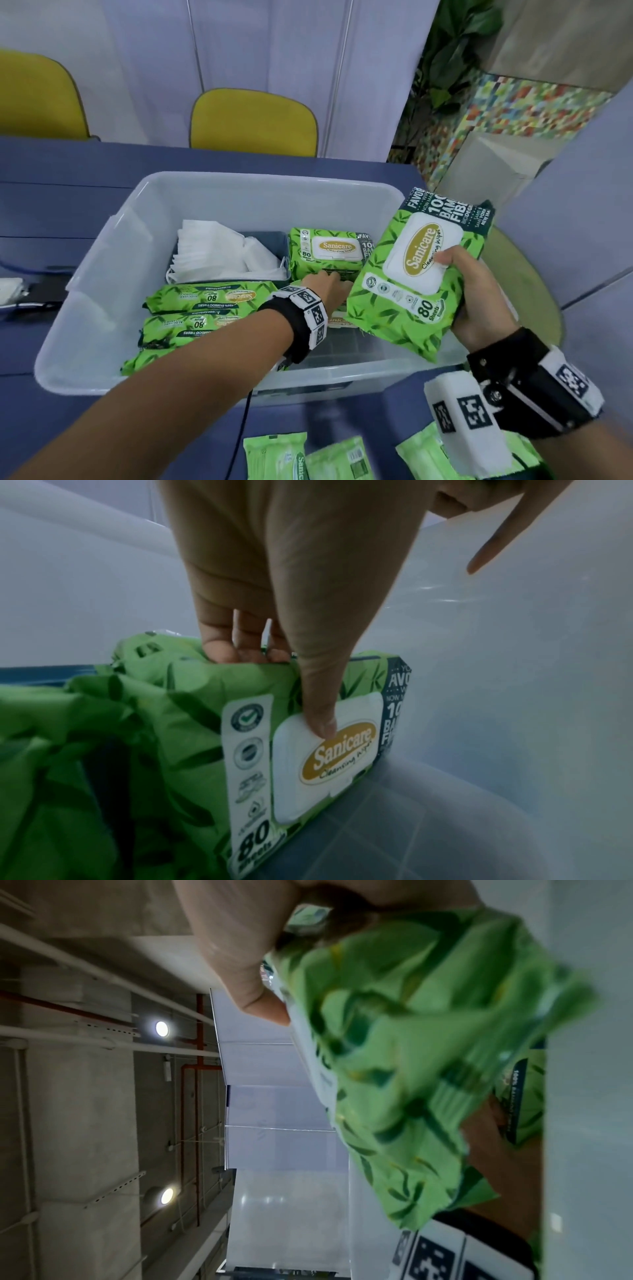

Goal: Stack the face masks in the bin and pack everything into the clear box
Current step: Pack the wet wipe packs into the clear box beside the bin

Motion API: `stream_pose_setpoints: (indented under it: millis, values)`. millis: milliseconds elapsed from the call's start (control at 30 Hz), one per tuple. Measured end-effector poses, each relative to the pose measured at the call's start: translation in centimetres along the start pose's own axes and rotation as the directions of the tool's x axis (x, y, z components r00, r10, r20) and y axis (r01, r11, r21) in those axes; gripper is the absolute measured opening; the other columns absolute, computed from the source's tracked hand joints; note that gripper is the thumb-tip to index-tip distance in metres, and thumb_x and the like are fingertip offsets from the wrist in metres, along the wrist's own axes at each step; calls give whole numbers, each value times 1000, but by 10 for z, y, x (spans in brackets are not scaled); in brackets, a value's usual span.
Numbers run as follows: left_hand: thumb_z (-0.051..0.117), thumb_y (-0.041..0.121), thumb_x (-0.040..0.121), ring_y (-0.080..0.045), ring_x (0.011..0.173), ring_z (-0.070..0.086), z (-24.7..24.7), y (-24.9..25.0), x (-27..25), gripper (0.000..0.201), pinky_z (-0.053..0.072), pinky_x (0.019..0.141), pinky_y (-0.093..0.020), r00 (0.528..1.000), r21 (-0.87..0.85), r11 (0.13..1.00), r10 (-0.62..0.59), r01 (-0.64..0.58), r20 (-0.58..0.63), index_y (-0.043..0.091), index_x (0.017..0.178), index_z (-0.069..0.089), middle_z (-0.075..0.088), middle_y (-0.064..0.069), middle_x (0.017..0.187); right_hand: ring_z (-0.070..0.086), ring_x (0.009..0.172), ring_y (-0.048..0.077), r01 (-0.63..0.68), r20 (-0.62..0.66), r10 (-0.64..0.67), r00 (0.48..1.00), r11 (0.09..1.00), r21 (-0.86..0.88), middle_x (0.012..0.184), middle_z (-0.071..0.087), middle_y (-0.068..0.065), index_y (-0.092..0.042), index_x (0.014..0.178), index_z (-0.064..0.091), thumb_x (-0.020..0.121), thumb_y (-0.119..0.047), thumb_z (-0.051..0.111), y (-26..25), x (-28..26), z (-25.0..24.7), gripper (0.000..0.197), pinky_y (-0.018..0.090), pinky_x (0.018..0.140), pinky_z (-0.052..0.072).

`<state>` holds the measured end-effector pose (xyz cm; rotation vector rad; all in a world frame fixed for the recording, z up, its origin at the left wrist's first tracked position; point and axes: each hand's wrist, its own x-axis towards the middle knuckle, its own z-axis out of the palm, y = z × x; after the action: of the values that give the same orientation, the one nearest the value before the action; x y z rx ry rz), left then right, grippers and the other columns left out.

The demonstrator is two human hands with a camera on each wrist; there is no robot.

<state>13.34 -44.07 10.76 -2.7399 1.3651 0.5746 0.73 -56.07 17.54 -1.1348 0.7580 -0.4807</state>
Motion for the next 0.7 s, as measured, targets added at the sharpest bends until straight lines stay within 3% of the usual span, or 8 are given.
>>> stream_pose_setpoints:
  millis: [67,133,200,300,400,500,600,700]
  values:
    - [49,3,95,-35,121,47,3,7,-8,45,41,95,-39,1000,17,1000,-26,27,-17,2,137,33,44,-20,132,66,102,35,-5,1,5,1000,1000,-7,114,69,15,-3,125,58,81,-9,56,2,-9,-7,44,51,84,54]
    - [46,0,95,-35,120,48,7,14,-16,44,42,93,-38,999,39,999,-31,32,-34,3,137,34,44,-20,131,65,105,37,-4,7,4,1000,1000,-7,115,68,16,-3,123,59,82,-10,54,4,-20,-15,42,55,88,52]
    - [45,4,97,-34,117,50,18,21,-21,38,42,90,-38,998,34,999,-28,29,-50,4,134,38,47,-19,128,63,107,39,-3,-2,3,1000,1000,-6,116,68,17,-4,122,60,83,-11,53,6,-33,-24,41,59,91,49]
    - [46,16,99,-31,110,52,41,29,-25,32,40,75,-37,997,88,996,26,-19,-76,5,128,43,50,-14,123,60,110,43,-15,4,15,1000,1000,-15,119,65,20,-6,122,60,81,-14,54,11,-54,-40,42,62,92,46]
    - [49,13,95,-32,108,53,53,32,-32,29,43,76,-38,994,77,994,81,-76,-72,7,123,45,54,-13,118,59,112,42,-28,36,28,999,1000,1,122,64,18,-9,123,59,82,-15,52,15,-75,-56,42,65,95,42]
    - [58,12,91,-30,98,60,52,31,-40,27,47,75,-38,990,86,990,117,-110,-76,8,116,48,61,-10,107,57,116,43,-28,36,27,999,999,30,126,62,19,-10,125,58,73,-19,57,19,-87,-66,53,66,98,40]
    - [58,9,88,-30,90,63,53,36,-43,18,47,66,-36,983,113,983,158,-147,-93,11,106,54,64,-8,96,57,115,43,-13,29,13,999,1000,26,125,62,19,-8,124,59,70,-19,60,22,-91,-67,55,67,96,41]
    - [58,14,88,-27,87,62,44,34,-43,11,45,67,-32,978,-60,988,129,-140,-165,11,98,60,65,-8,94,61,111,39,19,-7,-19,1000,1000,16,120,66,15,-6,123,60,69,-16,65,26,-90,-62,55,62,96,45]
